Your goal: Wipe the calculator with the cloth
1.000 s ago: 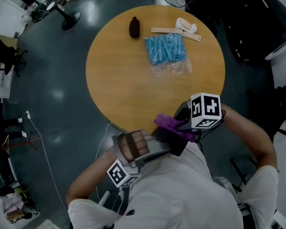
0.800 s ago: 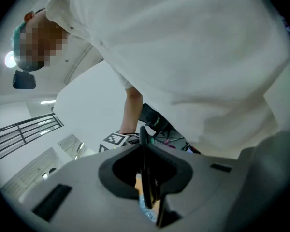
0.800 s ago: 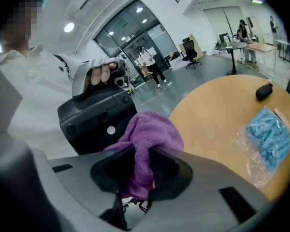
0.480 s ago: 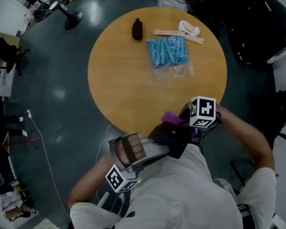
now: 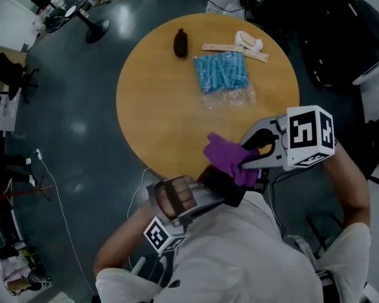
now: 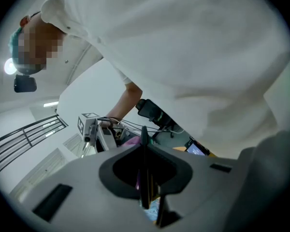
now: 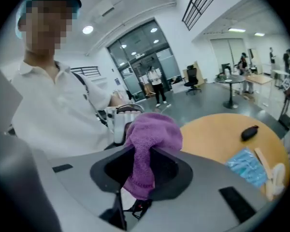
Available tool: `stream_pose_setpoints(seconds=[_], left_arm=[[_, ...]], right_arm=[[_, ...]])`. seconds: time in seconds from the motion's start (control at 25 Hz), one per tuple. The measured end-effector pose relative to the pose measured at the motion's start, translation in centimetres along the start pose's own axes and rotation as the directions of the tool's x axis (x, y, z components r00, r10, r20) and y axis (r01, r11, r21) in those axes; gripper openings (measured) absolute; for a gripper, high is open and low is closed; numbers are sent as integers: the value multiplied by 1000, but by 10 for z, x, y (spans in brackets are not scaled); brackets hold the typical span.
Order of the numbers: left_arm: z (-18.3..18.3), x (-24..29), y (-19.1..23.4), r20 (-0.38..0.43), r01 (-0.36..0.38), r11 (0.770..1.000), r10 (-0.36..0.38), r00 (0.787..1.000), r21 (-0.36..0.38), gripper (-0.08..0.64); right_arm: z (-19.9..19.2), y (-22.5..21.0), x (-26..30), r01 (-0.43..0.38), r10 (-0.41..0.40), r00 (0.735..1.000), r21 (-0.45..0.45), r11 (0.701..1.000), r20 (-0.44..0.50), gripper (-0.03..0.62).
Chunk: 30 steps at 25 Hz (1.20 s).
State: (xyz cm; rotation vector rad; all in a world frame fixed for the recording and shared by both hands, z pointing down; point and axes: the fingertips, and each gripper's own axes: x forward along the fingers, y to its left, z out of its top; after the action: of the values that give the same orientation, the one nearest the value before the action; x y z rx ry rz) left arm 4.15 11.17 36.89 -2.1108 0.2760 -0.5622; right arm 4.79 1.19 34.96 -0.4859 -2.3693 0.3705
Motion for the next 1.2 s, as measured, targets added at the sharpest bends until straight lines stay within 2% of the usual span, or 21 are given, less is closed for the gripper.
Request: stream_pose_setpoints(seconds=[0.08,0.2,0.48,0.68,1.0,1.2], left_arm=[[5,3,6,15,-10,1000,10,1000,4,43],[10,6,6,28,2,1000,-3,1000,6,43],[14,3,12,31,-21,1000,21,999,-17,43],[17,-2,8,33,-21,998,23,999,-53,43],[18,-6,10,22,-38,994,40,999,-98,43],[15,-11,18,16,-65,985,69,998,-160,43]], right_arm=[[-1,16,17,-92,91,995,-9,996,-29,100],[-16,17,35,-129,129,988,10,992,-79,100],[-49,4,51,-110,121,985,96,989,-123,100],[-71,-1,60,-93,115,979,129,987,-171,100],[-96,-7,66,-74,108,977,178,981,-186,100],[-116,-18,67,-36,82,975,217,975,-206,100]])
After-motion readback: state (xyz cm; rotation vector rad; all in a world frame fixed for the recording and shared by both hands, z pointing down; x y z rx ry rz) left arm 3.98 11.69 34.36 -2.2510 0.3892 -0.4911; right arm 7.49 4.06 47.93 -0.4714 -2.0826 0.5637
